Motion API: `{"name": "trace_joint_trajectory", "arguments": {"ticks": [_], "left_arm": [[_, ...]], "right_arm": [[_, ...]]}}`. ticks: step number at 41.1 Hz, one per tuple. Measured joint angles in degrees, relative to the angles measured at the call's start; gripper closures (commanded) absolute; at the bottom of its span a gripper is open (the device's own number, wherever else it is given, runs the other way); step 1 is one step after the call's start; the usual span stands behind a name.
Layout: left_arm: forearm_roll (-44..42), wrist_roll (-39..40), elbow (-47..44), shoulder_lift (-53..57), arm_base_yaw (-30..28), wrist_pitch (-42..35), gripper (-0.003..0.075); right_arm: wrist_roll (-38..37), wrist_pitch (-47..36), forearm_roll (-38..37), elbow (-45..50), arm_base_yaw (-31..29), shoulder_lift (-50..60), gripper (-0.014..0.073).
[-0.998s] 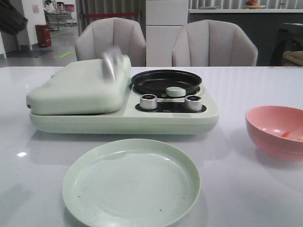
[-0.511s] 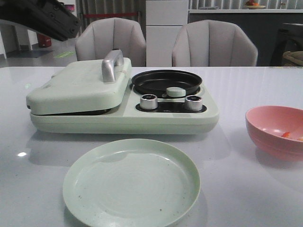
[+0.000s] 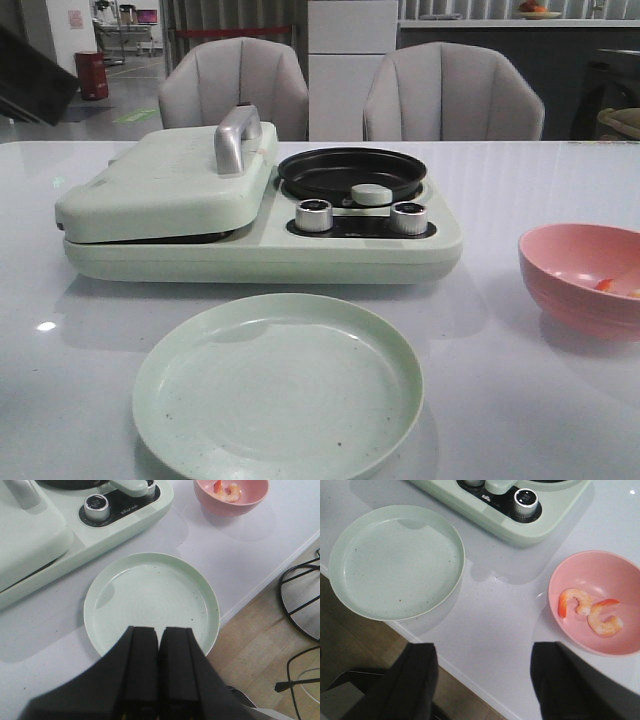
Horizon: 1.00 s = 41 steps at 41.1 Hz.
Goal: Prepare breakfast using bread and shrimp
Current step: 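Grasp the rim of the pink bowl with the right gripper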
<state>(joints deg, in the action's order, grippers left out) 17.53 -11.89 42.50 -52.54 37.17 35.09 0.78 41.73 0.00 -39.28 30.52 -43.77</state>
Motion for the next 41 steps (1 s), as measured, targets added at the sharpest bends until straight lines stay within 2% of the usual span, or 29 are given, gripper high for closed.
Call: {"name": "trace_joint_trajectory", "arguments": {"ticks": [11, 16, 27, 35, 41], "left_arm": [[-0.19, 0.49, -0.13, 0.2, 0.12, 0.0, 0.0619], [-0.19, 0.49, -0.13, 0.2, 0.12, 0.0, 0.0619], [-0.23, 0.49, -0.13, 0.2, 0.12, 0.0, 0.0619], [-0.23, 0.49, -0.15, 0.2, 0.12, 0.13, 0.0619], [-0.23, 0.49, -0.26, 0.2, 0.12, 0.24, 0.0619]], "right_arm": [[0.0, -2.13, 1.5, 0.0, -0.13, -0.29, 0.008], [-1.08, -1.23, 1.99, -1.77, -2.9, -4.04, 0.008], [-1.69, 5.51, 2.2, -10.23, -18.47, -18.97, 0.008], [-1.8, 5.38, 2.2, -13.23, -29.09, -28.43, 0.008], [-1.8, 3.51, 2.2, -14.78, -34.04, -35.2, 0.008]]}}
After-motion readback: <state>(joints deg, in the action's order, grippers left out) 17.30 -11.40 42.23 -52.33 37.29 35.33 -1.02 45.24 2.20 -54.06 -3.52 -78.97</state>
